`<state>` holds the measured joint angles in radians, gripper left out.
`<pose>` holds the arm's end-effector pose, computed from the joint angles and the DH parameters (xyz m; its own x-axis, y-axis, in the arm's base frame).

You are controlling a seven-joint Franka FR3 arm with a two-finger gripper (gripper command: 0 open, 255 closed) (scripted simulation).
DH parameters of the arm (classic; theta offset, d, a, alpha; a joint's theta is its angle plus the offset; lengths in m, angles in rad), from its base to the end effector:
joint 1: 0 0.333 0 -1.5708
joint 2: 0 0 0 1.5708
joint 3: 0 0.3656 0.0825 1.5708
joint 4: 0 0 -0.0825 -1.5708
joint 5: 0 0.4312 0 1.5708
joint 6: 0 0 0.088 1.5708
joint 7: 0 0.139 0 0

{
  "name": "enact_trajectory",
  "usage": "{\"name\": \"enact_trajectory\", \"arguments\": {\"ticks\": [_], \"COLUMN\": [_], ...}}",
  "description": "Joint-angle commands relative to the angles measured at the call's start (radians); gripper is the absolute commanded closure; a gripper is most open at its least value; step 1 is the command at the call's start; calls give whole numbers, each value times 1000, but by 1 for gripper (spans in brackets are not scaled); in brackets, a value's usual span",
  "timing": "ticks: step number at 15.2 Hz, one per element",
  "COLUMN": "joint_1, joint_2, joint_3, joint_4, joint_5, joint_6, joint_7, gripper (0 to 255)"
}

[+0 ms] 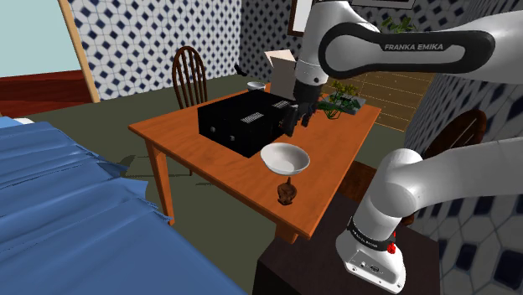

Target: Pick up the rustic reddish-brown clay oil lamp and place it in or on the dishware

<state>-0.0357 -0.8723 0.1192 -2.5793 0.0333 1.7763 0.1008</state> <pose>0.3084 0.0338 0.5197 0.9956 -0.0603 0.0715 -0.0641 -0.9966 0.0512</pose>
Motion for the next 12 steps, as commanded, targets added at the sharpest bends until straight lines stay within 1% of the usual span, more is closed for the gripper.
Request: {"name": "enact_trajectory", "arguments": {"ticks": [1,6,11,12], "joint_1": [-5,-2,14,16], "joint_2": [-4,10,80,89], "joint_3": [28,108,202,210], "joint_4": [-65,-196,-299,-306], "joint_5": [25,103,199,208], "joint_6": [48,161,302,317], "joint_7": [62,215,371,385], "gripper": [0,0,0,0]}}
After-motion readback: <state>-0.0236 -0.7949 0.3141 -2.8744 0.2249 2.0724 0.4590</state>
